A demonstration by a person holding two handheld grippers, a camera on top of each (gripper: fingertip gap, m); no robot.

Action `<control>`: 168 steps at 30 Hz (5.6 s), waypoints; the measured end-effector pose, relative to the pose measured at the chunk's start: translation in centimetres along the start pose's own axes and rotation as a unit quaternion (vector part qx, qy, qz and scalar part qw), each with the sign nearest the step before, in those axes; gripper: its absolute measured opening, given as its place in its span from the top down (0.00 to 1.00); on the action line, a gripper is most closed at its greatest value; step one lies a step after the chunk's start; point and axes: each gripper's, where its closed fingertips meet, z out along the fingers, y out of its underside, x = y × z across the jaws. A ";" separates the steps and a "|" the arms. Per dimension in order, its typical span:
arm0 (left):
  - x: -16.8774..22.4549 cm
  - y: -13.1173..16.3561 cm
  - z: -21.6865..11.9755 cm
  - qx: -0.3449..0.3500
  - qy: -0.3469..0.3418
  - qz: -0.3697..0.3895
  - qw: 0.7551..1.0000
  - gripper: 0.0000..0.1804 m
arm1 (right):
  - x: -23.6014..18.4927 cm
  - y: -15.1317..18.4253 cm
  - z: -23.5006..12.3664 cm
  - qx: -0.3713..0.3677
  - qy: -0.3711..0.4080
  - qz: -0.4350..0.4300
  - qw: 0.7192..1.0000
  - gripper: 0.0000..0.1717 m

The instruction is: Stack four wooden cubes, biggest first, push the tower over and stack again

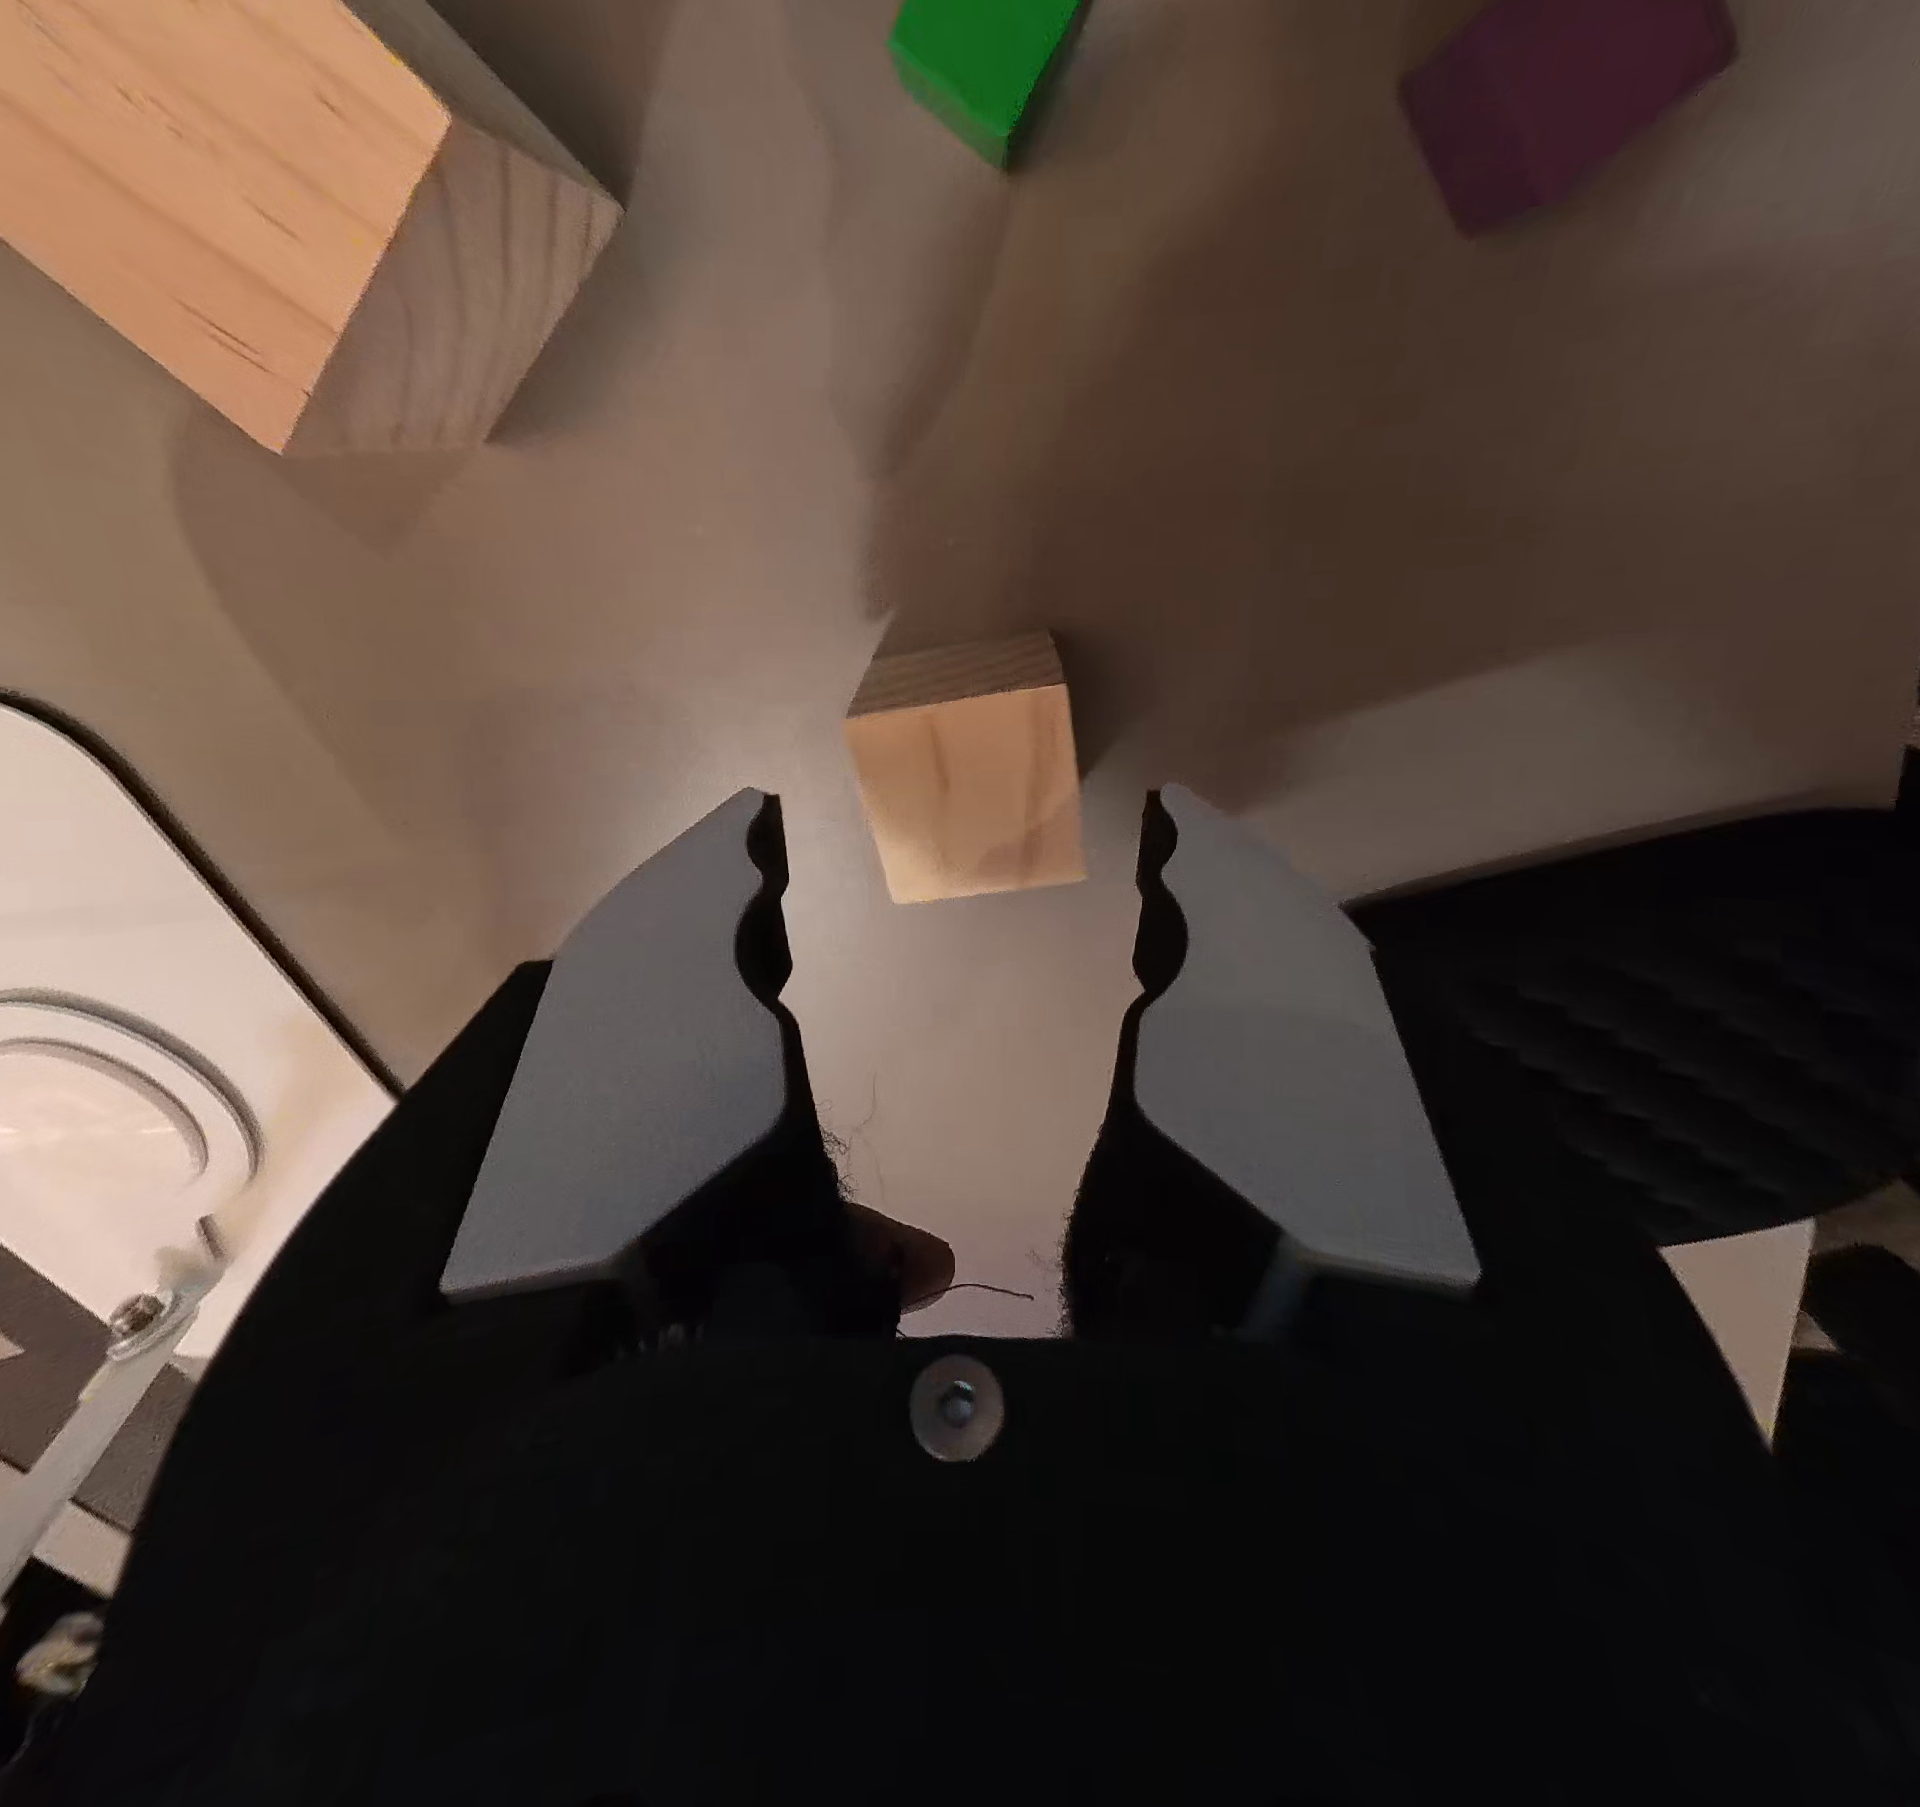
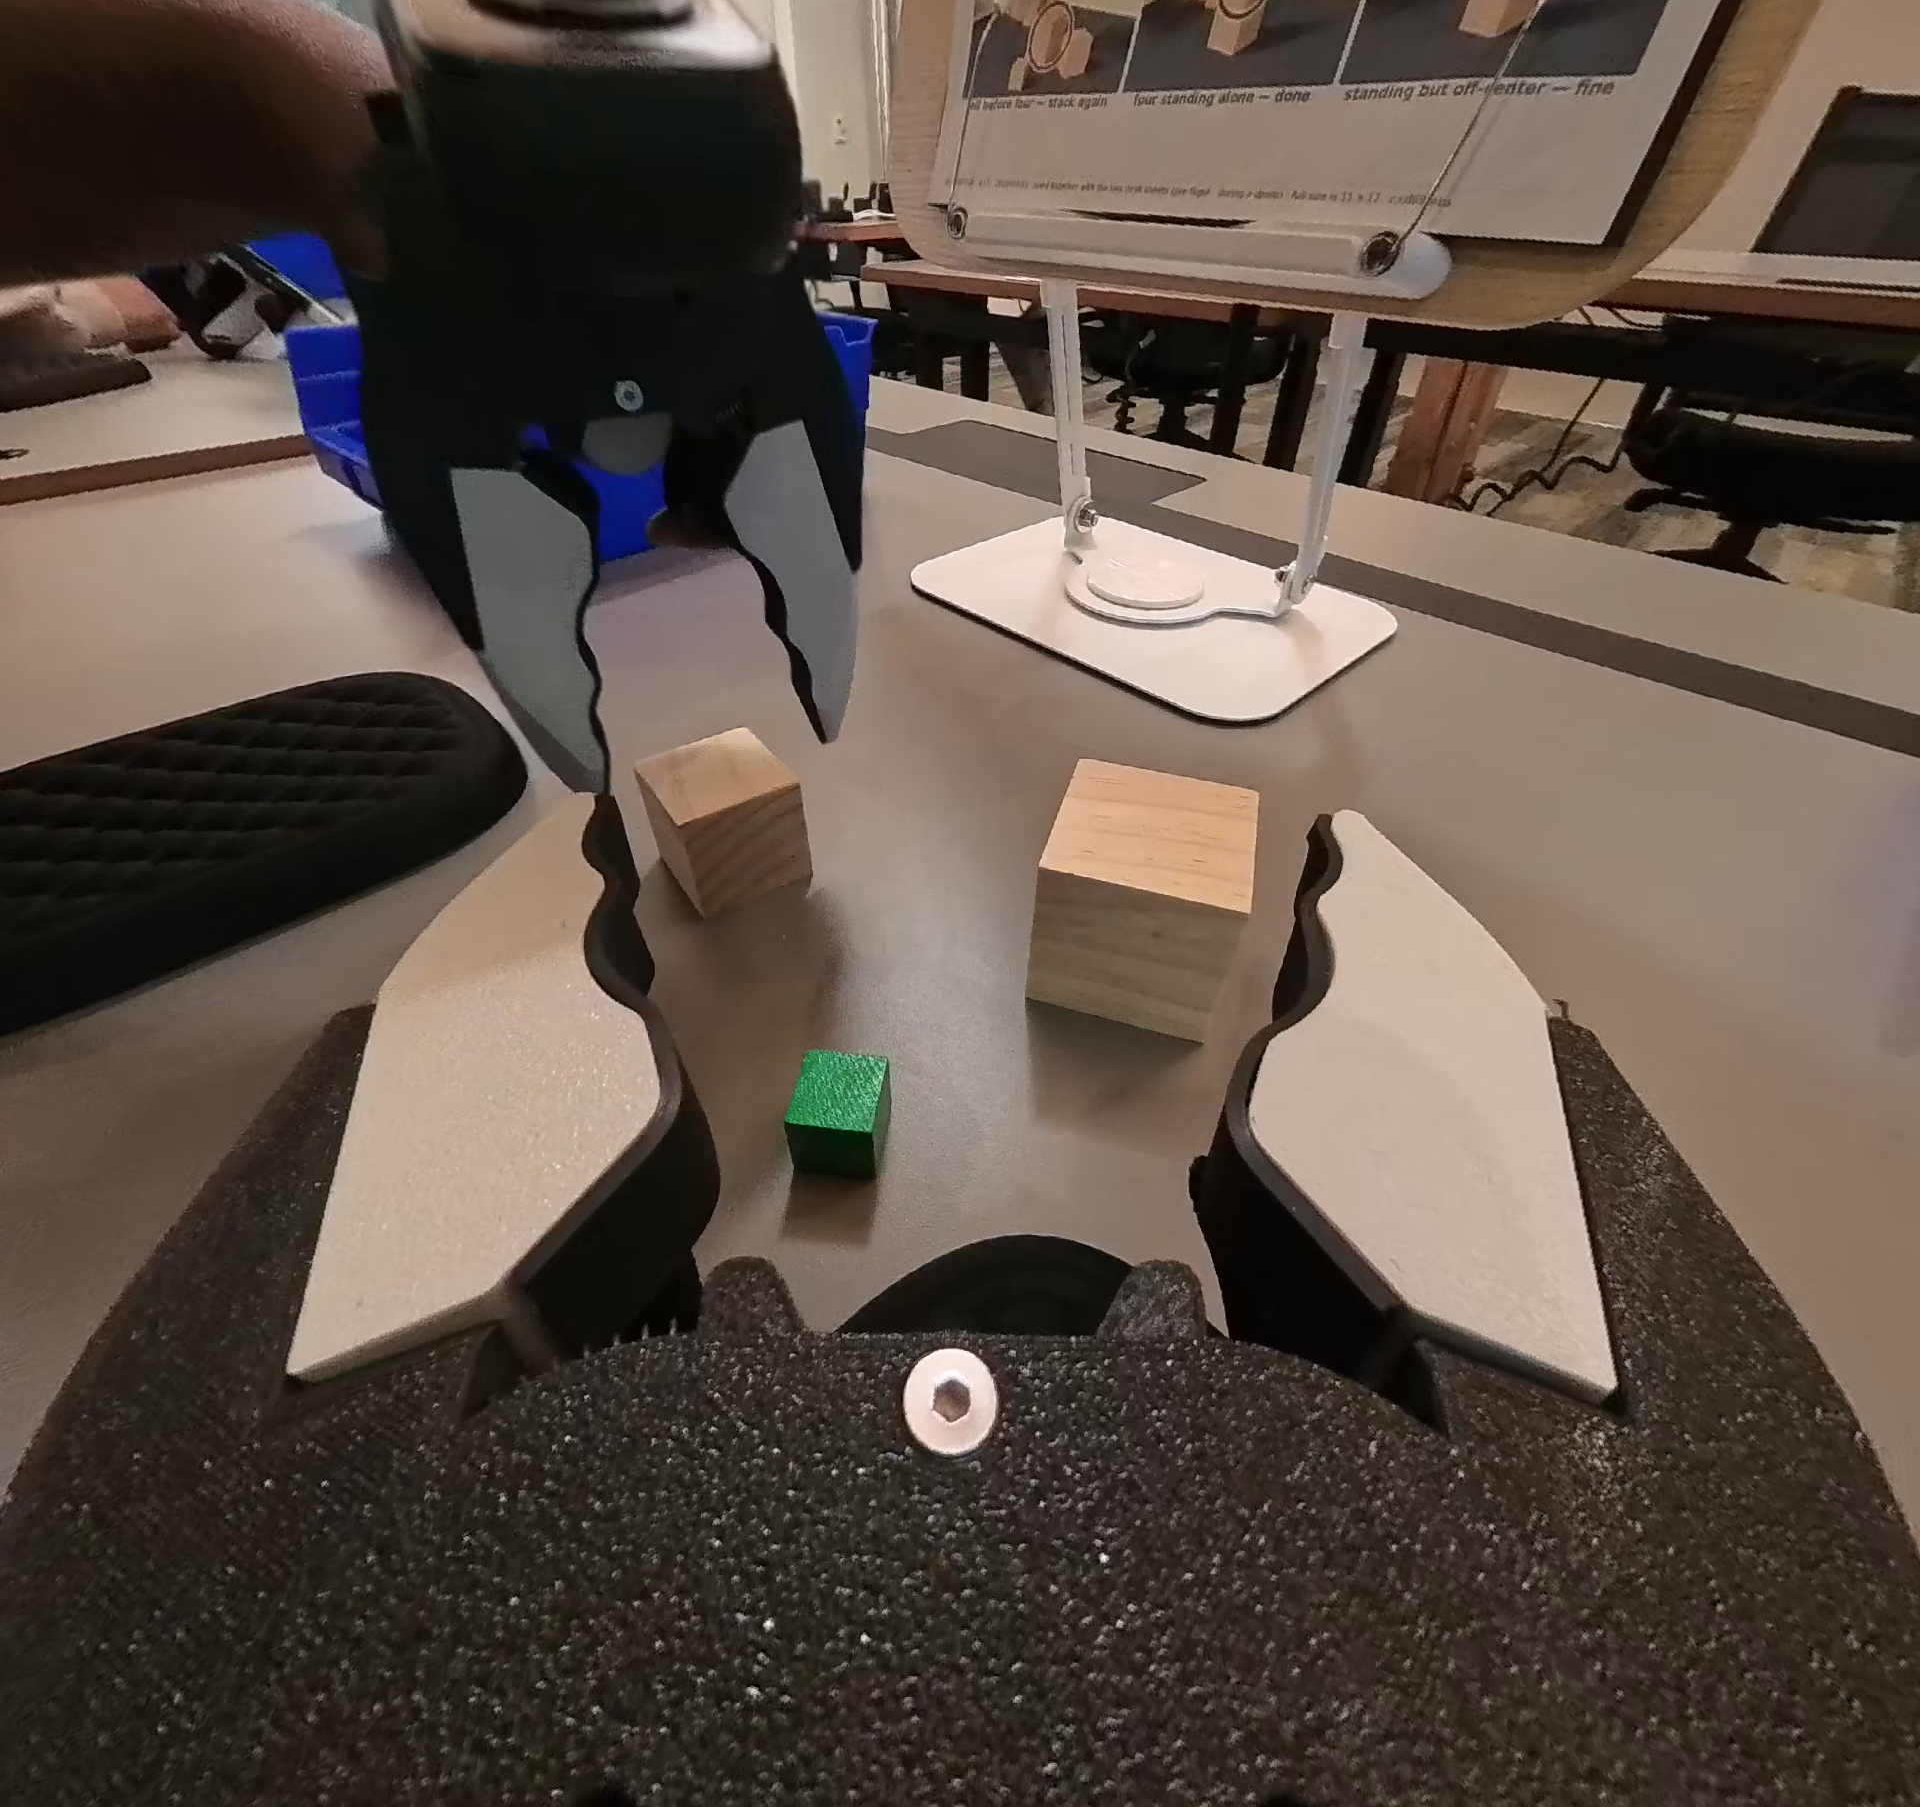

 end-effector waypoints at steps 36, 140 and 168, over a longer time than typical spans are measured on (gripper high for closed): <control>-9.0 -9.2 -3.0 -0.003 -0.027 -0.327 0.945 0.76 | 0.3 0.2 0.1 -0.006 0.006 0.007 1.000 0.33; -9.0 -10.0 -5.7 0.178 -0.108 -0.308 0.928 0.85 | 0.3 -0.3 -0.4 0.018 -0.008 0.023 1.000 0.36; -9.1 -9.1 -6.6 0.227 -0.140 -0.329 0.906 0.48 | 0.1 -0.3 -0.3 0.016 -0.007 0.014 1.000 0.37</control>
